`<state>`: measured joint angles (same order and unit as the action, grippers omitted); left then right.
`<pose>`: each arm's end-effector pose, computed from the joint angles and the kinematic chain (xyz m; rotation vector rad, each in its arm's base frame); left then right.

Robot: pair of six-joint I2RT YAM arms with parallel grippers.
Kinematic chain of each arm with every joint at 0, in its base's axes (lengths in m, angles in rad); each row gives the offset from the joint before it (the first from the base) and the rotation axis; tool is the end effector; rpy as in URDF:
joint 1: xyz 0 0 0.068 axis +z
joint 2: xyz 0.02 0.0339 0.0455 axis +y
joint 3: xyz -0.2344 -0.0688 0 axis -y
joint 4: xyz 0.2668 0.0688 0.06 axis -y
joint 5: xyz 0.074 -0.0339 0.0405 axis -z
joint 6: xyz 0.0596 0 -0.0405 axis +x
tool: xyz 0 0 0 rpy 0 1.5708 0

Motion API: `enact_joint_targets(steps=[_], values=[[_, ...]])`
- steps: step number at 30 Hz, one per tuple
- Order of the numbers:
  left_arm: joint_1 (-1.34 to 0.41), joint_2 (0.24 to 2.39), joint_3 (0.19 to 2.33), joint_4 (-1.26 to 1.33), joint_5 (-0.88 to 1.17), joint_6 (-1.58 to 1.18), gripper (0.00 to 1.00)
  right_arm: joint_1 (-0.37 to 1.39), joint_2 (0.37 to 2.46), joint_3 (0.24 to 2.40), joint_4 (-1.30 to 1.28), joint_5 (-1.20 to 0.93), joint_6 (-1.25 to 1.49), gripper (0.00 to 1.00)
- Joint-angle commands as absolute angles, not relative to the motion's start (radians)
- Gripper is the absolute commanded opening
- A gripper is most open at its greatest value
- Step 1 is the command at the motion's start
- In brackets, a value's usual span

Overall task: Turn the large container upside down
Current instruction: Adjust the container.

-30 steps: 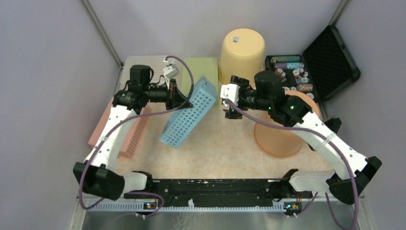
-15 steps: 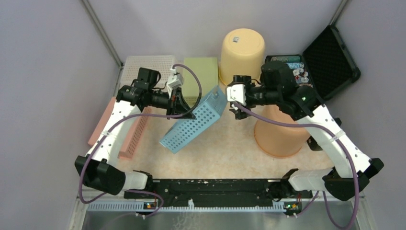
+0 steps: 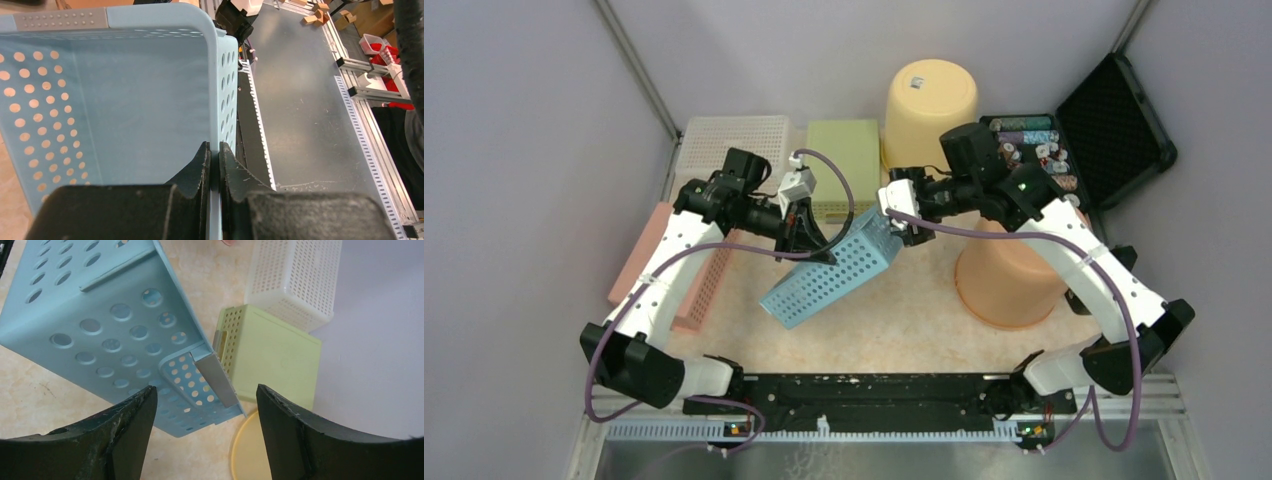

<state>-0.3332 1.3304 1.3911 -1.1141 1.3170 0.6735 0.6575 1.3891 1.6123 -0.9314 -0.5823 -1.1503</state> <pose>0.2371 -0.1431 0.3399 1.3433 1.5778 -1.4570 0.2321 0.2206 0.3811 -1.8725 1.0968 0.3834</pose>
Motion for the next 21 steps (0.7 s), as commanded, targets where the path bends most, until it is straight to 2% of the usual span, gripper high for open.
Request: enact_joint_targets(steps=[1,11,14,21], values=[[-0.342,1.297,1.404,-1.114,1.382,0.713,0.00,0.648,1.413,1.634,-0.900,-0.672,-1.175,0.72],[-0.346,1.287,1.396,-1.119,1.379,0.725,0.00,0.648,1.463,1.637,-0.887,-0.668,-1.195,0.66],[-0.346,1.286,1.394,-1.120,1.377,0.727,0.00,0.648,1.473,1.648,-0.869,-0.617,-1.188,0.61],[-0.346,1.287,1.394,-1.119,1.368,0.729,0.00,0.632,1.462,1.670,-0.904,-0.595,-1.237,0.60]])
